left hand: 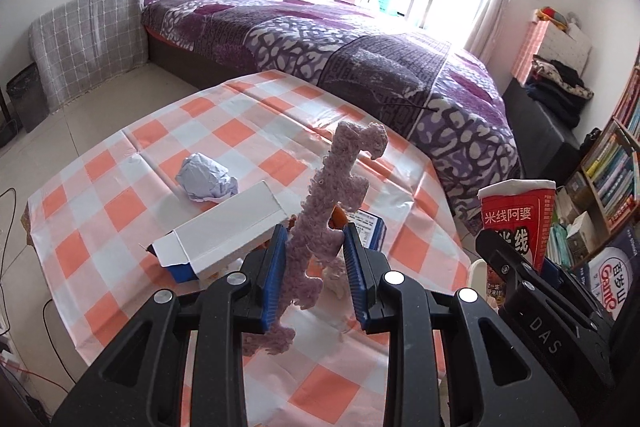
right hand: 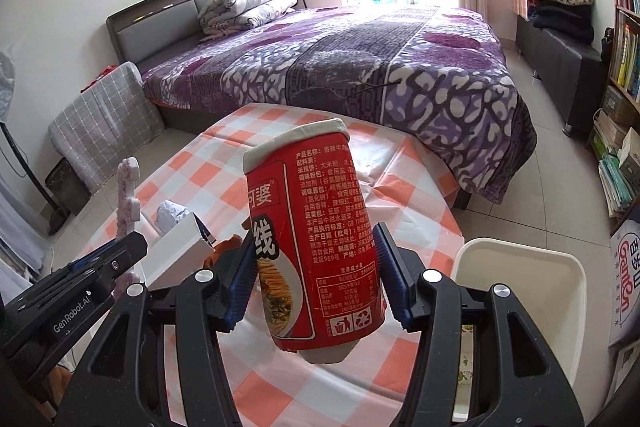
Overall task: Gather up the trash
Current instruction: 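Drop red can in bin with right tool while left tool lifts strip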
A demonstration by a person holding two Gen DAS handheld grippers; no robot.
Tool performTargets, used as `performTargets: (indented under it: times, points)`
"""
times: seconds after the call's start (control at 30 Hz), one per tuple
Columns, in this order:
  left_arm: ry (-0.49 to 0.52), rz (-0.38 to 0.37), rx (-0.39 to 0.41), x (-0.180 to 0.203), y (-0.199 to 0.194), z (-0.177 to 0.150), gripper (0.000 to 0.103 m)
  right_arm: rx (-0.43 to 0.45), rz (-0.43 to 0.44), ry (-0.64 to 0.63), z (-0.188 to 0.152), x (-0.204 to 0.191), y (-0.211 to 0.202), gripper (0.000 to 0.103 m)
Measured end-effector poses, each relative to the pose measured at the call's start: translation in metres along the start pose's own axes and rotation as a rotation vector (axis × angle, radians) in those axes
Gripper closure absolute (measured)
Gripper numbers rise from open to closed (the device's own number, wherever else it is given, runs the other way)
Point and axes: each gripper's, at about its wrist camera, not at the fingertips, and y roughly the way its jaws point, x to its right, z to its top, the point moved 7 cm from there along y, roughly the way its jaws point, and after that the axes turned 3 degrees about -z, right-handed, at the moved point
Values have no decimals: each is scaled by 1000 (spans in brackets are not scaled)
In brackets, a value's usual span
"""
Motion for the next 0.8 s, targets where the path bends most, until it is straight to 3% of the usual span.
performTargets:
  times: [0.3,0.6,0.67,0.8]
  points:
    - [61,-67,-37,46,14,-12,74,-32,-61,83,2,56,-5,50]
    - [102,-157,-100,90,31,-30,74,-156,-100,272,-12,127,-2,49]
    - [112,-186,-119,103,34,-35,74,-160,-129,302,-14,142,-6,46]
    - [124,-251,-167,128,41,-48,74,-131,-178,359,-14,169,-17,24]
